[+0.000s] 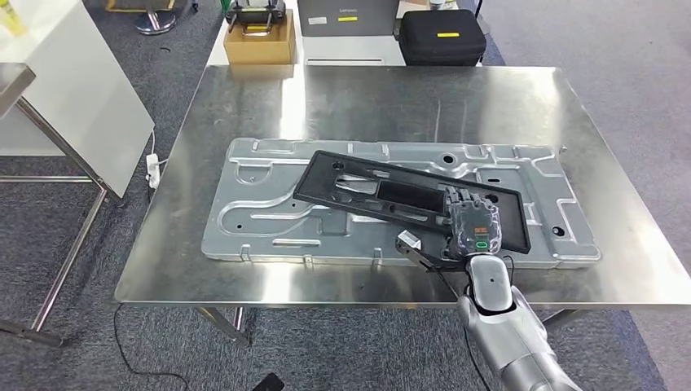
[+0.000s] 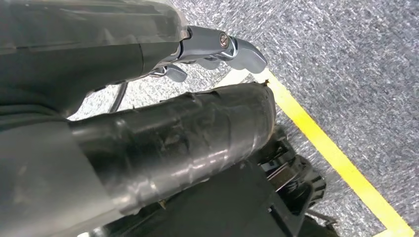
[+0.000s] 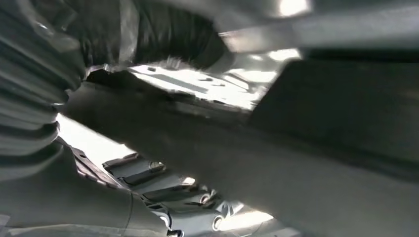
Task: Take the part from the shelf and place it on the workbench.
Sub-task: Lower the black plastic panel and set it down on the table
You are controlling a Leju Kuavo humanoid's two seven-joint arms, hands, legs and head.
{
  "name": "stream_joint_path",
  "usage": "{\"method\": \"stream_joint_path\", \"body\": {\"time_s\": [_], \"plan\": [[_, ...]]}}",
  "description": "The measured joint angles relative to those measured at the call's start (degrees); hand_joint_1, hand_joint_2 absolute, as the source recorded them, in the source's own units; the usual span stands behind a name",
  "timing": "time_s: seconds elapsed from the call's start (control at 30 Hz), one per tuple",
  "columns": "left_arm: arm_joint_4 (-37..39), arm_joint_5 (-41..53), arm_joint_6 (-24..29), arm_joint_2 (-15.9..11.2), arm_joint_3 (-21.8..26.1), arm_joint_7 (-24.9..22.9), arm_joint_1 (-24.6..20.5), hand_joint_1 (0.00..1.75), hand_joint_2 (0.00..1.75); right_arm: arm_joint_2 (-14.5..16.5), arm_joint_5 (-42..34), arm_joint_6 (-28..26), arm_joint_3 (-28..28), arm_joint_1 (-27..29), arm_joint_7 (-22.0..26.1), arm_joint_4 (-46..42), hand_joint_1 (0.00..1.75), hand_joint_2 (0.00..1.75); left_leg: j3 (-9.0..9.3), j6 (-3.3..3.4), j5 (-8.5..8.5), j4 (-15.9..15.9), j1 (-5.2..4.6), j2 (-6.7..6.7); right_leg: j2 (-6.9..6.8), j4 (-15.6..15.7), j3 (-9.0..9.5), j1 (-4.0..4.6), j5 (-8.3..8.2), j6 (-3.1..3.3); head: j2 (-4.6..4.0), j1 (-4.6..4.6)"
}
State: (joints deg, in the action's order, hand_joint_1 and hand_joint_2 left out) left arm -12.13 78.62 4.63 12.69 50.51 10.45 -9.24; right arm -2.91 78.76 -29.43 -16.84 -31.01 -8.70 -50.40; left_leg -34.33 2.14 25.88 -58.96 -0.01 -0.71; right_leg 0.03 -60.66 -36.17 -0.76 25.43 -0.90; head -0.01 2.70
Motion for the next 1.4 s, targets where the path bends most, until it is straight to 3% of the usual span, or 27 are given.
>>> {"method": "stream_joint_path", "body": {"time_s": [0.1, 0.17, 0.27, 0.3, 0.33, 0.37, 0.43, 0.5, 0.63, 0.73, 0.8, 0.87, 0.9, 0.93, 0.97, 1.03, 1.07, 1.13, 1.23, 1.3, 1.37, 1.4], "plan": [[0.0, -0.33, 0.11, 0.06, -0.1, -0.06, 0.09, 0.0, 0.0, 0.5, 0.68, -0.61, -0.01, 0.21, 0.0, -0.17, 0.0, 0.0, 0.02, -0.8, 0.14, 0.12, -0.03, 0.05, 0.02, 1.2, 0.6, 0.13, 0.12, 0.54, 0.01, -0.01], [0.0, -0.69, 0.25, 0.04, -0.14, -0.11, 0.21, 0.0, 0.0, 0.67, 1.18, -0.81, -0.02, 0.48, 0.1, -0.81, 0.0, 0.0, -0.53, -1.38, 1.52, -1.59, 0.03, 0.17, -0.03, 1.72, 1.02, -0.2, -0.07, 1.2, 0.01, -0.04], [0.0, -1.18, 0.39, 0.03, -0.15, -0.07, 0.47, 0.0, 0.0, 0.77, 1.83, -0.81, -0.19, 1.59, 0.51, -2.43, 0.0, 0.0, -4.89, -2.08, 6.59, -11.44, 0.33, 0.27, -0.15, 1.99, 1.27, -0.31, -0.11, 1.79, 0.01, -0.13], [0.0, -1.34, 0.45, 0.03, -0.15, 0.0, 0.63, 0.0, 0.0, 0.78, 1.98, -0.8, -0.26, 2.2, 0.66, -3.2, 0.0, 0.0, -6.34, -2.28, 7.57, -14.47, 0.46, 0.28, -0.15, 1.97, 1.28, -0.3, -0.09, 1.81, 0.01, -0.13], [0.0, -1.57, 0.56, 0.01, -0.14, 0.1, 0.81, 0.0, 0.0, 0.75, 2.12, -0.8, -0.3, 2.9, 0.79, -4.09, 0.0, 0.0, -6.98, -2.44, 7.5, -15.72, 0.58, 0.29, -0.14, 1.93, 1.29, -0.32, -0.06, 1.8, 0.01, -0.13], [0.0, -1.85, 0.72, -0.03, -0.14, 0.23, 0.98, 0.0, 0.0, 0.69, 2.28, -0.79, -0.31, 3.63, 0.91, -5.2, 0.0, 0.0, -6.52, -2.56, 6.33, -14.69, 0.7, 0.31, -0.12, 1.86, 1.3, -0.36, -0.01, 1.75, 0.01, -0.13], [0.0, -2.33, 1.04, -0.11, -0.13, 0.5, 1.15, 0.0, 0.0, 0.44, 2.56, -0.58, -0.34, 4.92, 1.22, -7.79, 0.0, 0.0, -3.12, -2.6, 2.35, -7.62, 0.91, 0.35, -0.03, 1.59, 1.32, -0.48, 0.17, 1.48, 0.0, -0.14], [0.0, -2.55, 1.19, -0.16, -0.13, 0.63, 1.17, 0.0, 0.0, 0.21, 2.7, -0.3, -0.38, 5.58, 1.49, -9.39, 0.0, 0.0, -0.48, -2.54, 0.0, -2.19, 1.01, 0.37, 0.02, 1.36, 1.32, -0.55, 0.34, 1.22, 0.0, -0.13], [0.0, -2.89, 1.34, -0.16, -0.12, 0.71, 1.18, 0.0, 0.0, -0.3, 2.94, 0.5, -0.45, 6.21, 1.68, -11.08, 0.0, 0.0, 0.33, -2.36, 0.36, -0.51, 0.83, 0.31, 0.01, 1.17, 1.18, -0.34, 0.46, 0.92, 0.01, -0.11], [0.0, -4.15, 2.36, -0.32, 0.17, 1.17, 1.84, 0.0, 0.0, -4.18, 3.23, 4.14, -0.9, 9.97, 2.57, -19.22, 0.0, 0.0, 0.83, -0.74, 0.26, 0.47, 0.67, 0.2, -0.02, 0.29, 0.88, -0.33, 1.28, -0.39, 0.01, -0.04], [0.0, -4.87, 3.26, -0.42, 0.51, 1.45, 2.19, 0.0, 0.0, -7.06, 2.45, 5.31, -1.09, 12.62, 3.13, -24.39, 0.0, 0.0, 1.08, 0.26, -0.06, 0.99, 0.75, 0.25, -0.01, -4.72, -1.29, -0.49, 4.36, -1.05, 0.0, -0.02], [0.0, -5.48, 4.64, -0.43, 0.93, 1.58, 2.43, 0.0, 0.0, -8.75, 0.15, 3.98, -0.96, 15.48, 3.94, -27.9, 0.0, 0.0, 1.08, 0.56, 0.01, 0.93, 0.63, 0.28, 0.0, -11.93, -4.65, -0.48, 7.49, -1.28, 0.0, -0.03], [0.0, -5.85, 5.4, -0.44, 1.16, 1.64, 2.64, 0.0, 0.0, -9.43, -1.28, 2.84, -0.78, 17.41, 4.47, -29.97, 0.0, 0.0, 1.11, 0.62, 0.1, 0.86, 0.59, 0.24, -0.01, -13.86, -5.56, -0.49, 7.81, -1.33, 0.01, -0.03], [0.0, -6.1, 6.08, -0.45, 1.37, 1.7, 2.87, 0.0, 0.0, -9.91, -2.62, 1.59, -0.53, 19.33, 5.03, -32.11, 0.0, 0.0, 1.15, 0.63, 0.21, 0.76, 0.57, 0.19, -0.01, -13.49, -5.38, -0.49, 7.01, -1.29, 0.01, -0.03], [0.0, -6.26, 6.66, -0.46, 1.54, 1.76, 3.08, 0.0, 0.0, -10.22, -3.99, 0.19, -0.23, 21.09, 5.74, -34.21, 0.0, 0.0, 1.23, 0.57, 0.35, 0.64, 0.57, 0.15, -0.02, -10.98, -4.13, -0.49, 5.35, -1.18, 0.01, -0.03], [0.0, -6.34, 7.86, -0.45, 1.83, 1.88, 3.31, 0.0, 0.0, -10.3, -8.21, -3.61, 0.42, 23.99, 8.13, -38.36, 0.0, 0.0, 1.32, 0.25, 0.7, 0.35, 0.45, 0.12, -0.03, -3.24, -0.26, -0.33, 2.08, -0.78, 0.01, -0.03], [0.0, -6.33, 8.48, -0.44, 1.95, 1.93, 3.36, 0.0, 0.0, -10.07, -11.16, -5.82, 0.68, 25.23, 9.74, -40.34, 0.0, 0.0, 1.34, 0.0, 0.83, 0.24, 0.35, 0.13, -0.01, -0.54, 1.1, -0.18, 1.27, -0.55, 0.01, -0.03], [0.0, -6.33, 9.43, -0.42, 2.21, 1.97, 3.46, 0.0, 0.0, -9.22, -17.23, -9.06, 0.93, 27.36, 12.93, -43.89, 0.0, 0.0, 1.43, -0.54, 0.95, 0.24, 0.19, 0.16, 0.12, 1.04, 1.9, 0.16, 1.16, -0.13, 0.01, -0.05], [0.0, -6.44, 10.12, -0.43, 2.52, 1.98, 3.59, 0.0, 0.0, -7.36, -24.7, -9.99, 0.93, 29.91, 16.96, -47.97, 0.0, 0.0, 1.32, -1.48, 1.95, -0.58, 0.23, 0.26, 0.13, 1.5, 2.02, -0.23, 0.83, 0.91, 0.0, -0.1], [0.0, -6.6, 10.23, -0.44, 2.64, 1.98, 3.71, 0.0, 0.0, -6.2, -27.97, -9.86, 0.92, 31.05, 19.01, -49.63, 0.0, 0.0, -0.58, -1.94, 5.24, -5.3, 0.35, 0.32, -0.07, 1.76, 2.02, -0.42, 0.61, 1.59, 0.0, -0.19], [0.0, -6.78, 10.23, -0.44, 2.77, 1.95, 3.91, 0.0, 0.0, -5.28, -30.15, -9.68, 0.93, 32.0, 20.53, -50.46, 0.0, 0.0, -3.64, -2.25, 8.99, -12.72, 0.47, 0.34, -0.2, 1.74, 1.84, -0.34, 0.54, 1.88, 0.01, -0.24], [0.0, -6.85, 10.23, -0.44, 2.83, 1.92, 4.03, 0.0, 0.0, -4.86, -30.9, -9.62, 0.94, 32.49, 21.12, -50.69, 0.0, 0.0, -4.51, -2.37, 9.72, -15.08, 0.52, 0.35, -0.23, 1.72, 1.77, -0.29, 0.5, 1.91, 0.01, -0.24]]}}
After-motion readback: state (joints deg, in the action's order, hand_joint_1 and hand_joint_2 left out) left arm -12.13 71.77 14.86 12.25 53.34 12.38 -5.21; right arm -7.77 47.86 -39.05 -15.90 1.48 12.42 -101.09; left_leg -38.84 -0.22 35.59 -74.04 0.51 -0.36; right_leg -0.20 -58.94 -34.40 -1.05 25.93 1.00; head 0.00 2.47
